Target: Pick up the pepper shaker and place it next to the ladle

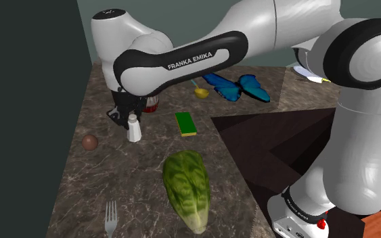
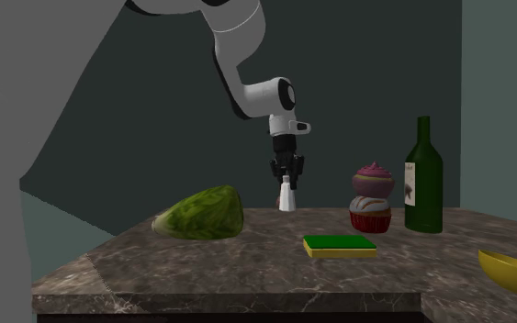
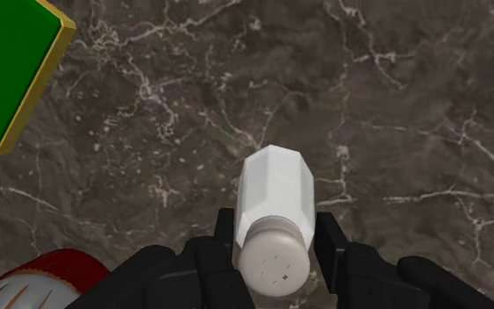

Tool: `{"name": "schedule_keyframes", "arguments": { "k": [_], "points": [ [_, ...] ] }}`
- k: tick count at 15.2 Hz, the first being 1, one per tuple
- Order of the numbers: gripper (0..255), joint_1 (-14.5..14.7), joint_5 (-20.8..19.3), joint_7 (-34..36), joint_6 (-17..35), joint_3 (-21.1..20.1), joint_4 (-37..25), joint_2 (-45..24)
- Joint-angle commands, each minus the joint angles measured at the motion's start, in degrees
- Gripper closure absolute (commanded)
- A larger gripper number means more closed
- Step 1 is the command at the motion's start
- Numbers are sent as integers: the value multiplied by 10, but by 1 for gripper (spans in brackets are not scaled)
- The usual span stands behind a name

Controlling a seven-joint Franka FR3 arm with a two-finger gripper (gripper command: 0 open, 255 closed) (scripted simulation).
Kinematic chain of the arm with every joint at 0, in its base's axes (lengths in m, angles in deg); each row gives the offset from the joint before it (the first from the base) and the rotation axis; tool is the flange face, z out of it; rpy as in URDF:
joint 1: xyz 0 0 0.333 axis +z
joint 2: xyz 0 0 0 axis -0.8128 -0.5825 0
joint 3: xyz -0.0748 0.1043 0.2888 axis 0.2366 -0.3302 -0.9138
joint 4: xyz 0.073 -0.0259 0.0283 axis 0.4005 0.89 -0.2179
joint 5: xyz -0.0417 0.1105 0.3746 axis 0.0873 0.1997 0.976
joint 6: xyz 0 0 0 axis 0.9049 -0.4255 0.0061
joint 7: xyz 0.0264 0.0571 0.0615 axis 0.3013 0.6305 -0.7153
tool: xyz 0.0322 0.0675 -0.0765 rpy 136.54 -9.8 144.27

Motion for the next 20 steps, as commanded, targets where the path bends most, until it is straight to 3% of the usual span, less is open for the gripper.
{"name": "schedule_keyframes", "arguments": {
  "k": [1, 20],
  "points": [
    [255, 0, 4, -4, -15, -2, -10, 5],
    [255, 7, 20, -27, -149, -10, -127, 27]
  ]
}}
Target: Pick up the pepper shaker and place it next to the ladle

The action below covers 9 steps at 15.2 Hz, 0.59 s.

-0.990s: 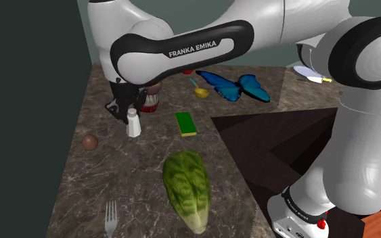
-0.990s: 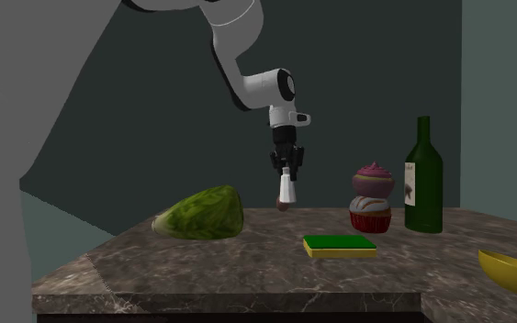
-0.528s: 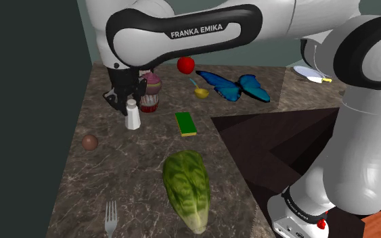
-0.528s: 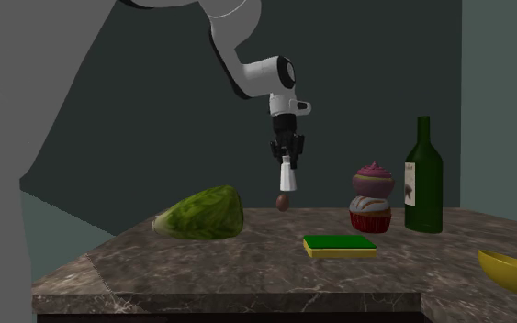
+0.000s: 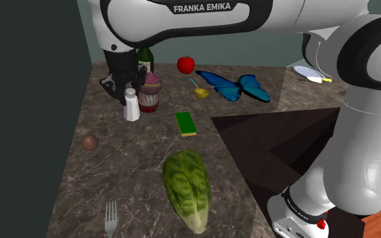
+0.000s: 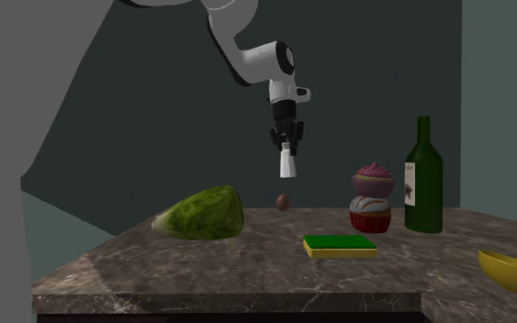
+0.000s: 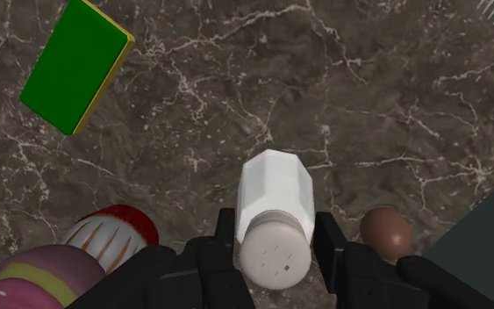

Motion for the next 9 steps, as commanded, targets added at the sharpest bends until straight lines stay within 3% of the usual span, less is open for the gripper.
{"name": "schedule_keyframes", "arguments": {
  "k": [1, 6, 9],
  "points": [
    [255, 2, 0, -2, -16, 0, -17, -1],
    [255, 6, 0, -6, -49, -1, -53, -4],
    [255, -34, 20, -43, -23, 5, 12, 44]
  ]
}}
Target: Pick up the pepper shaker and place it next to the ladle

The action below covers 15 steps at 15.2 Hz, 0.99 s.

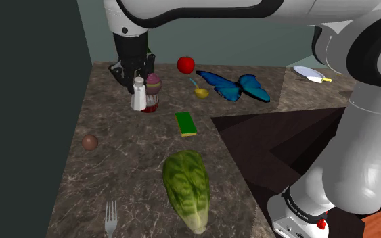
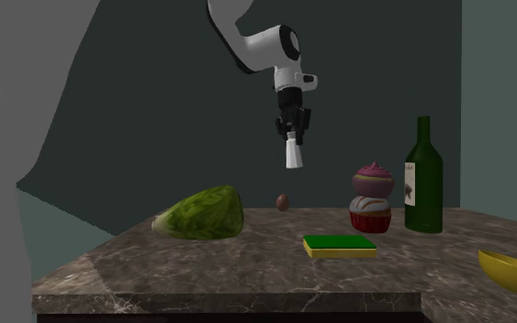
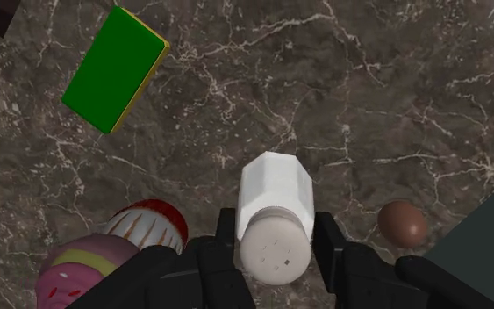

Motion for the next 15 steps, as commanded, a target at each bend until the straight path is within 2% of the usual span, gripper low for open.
{"name": "schedule_keyframes", "arguments": {
  "k": [1, 8, 15],
  "points": [
    [255, -23, 12, -23, 13, 4, 36, 28],
    [255, -94, 48, -119, 54, 35, 139, 110],
    [255, -150, 69, -218, 79, 78, 201, 161]
  ]
}}
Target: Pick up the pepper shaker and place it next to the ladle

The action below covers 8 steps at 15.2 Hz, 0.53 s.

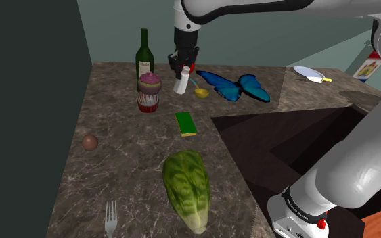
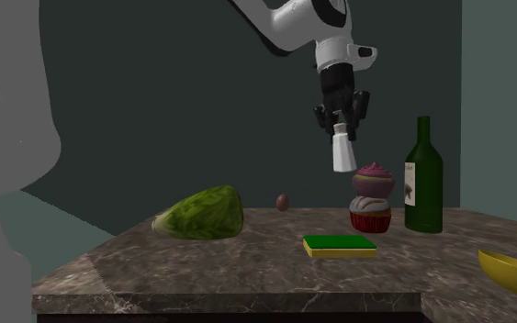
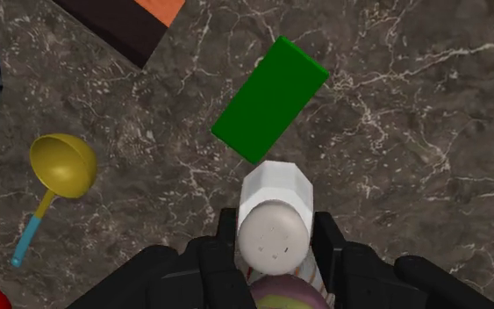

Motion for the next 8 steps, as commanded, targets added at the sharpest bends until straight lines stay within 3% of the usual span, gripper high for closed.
{"name": "schedule_keyframes", "arguments": {
  "k": [1, 8],
  "points": [
    [255, -17, 5, -33, 5, 14, 13, 13],
    [255, -66, 12, -129, 19, 61, 35, 30]
  ]
}}
